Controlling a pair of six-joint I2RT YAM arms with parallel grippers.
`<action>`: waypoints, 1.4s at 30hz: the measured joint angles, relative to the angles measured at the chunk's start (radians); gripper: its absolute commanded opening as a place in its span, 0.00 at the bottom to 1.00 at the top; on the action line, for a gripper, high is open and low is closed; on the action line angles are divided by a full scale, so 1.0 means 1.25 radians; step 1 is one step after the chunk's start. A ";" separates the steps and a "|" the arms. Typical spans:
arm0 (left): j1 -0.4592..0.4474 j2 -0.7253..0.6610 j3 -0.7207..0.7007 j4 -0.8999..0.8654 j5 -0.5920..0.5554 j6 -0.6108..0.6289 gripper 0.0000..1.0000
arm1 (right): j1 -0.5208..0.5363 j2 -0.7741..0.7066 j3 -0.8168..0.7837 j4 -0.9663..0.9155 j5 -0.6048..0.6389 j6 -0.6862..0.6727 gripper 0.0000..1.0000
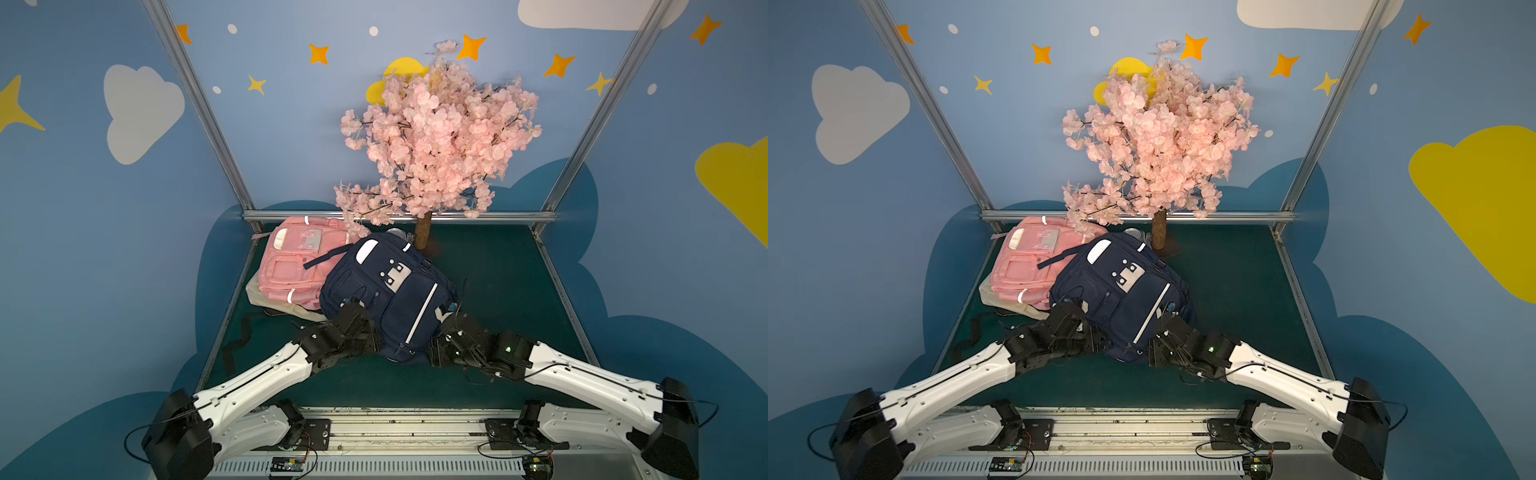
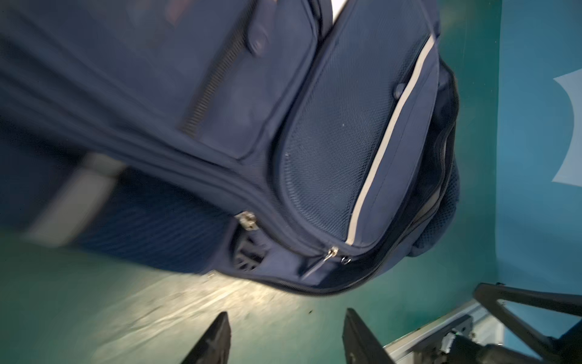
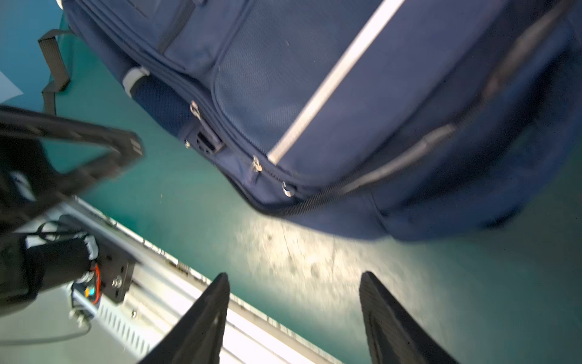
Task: Zip up the backpack
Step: Zip the zipper on the backpack.
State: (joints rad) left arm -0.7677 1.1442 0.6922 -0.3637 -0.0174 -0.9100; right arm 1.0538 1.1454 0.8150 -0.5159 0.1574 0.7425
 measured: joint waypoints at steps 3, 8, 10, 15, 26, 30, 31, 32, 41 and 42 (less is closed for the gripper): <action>-0.008 0.076 -0.001 0.077 0.018 -0.026 0.52 | -0.002 0.076 -0.011 0.092 0.019 -0.018 0.64; -0.007 0.123 -0.001 0.150 0.018 -0.052 0.53 | -0.009 0.165 -0.013 0.157 0.029 -0.010 0.61; -0.004 0.139 -0.001 0.178 0.021 -0.053 0.48 | -0.009 0.187 -0.013 0.164 0.028 -0.003 0.59; 0.007 0.207 0.000 0.235 0.036 -0.056 0.43 | -0.009 0.236 -0.015 0.168 0.004 0.007 0.55; 0.048 0.271 0.000 0.289 0.065 -0.062 0.27 | -0.009 0.227 -0.045 0.206 -0.022 0.031 0.48; 0.052 0.299 0.001 0.309 0.077 -0.066 0.11 | 0.005 0.218 -0.046 0.223 -0.028 0.032 0.45; 0.052 0.300 0.001 0.313 0.079 -0.070 0.09 | 0.012 0.215 -0.048 0.227 -0.028 0.031 0.45; 0.052 0.299 0.001 0.315 0.081 -0.072 0.07 | 0.023 0.209 -0.050 0.234 -0.027 0.031 0.45; 0.025 0.259 0.008 0.297 0.047 -0.077 0.02 | 0.064 0.214 -0.053 0.289 -0.016 0.047 0.38; 0.023 0.257 0.010 0.293 0.043 -0.077 0.02 | 0.063 0.222 -0.053 0.287 -0.012 0.052 0.38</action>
State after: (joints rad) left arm -0.7387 1.4658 0.7052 0.0029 0.0368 -1.0061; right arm 1.1328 1.4235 0.7483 -0.1566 0.1425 0.8082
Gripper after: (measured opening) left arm 0.078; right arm 0.382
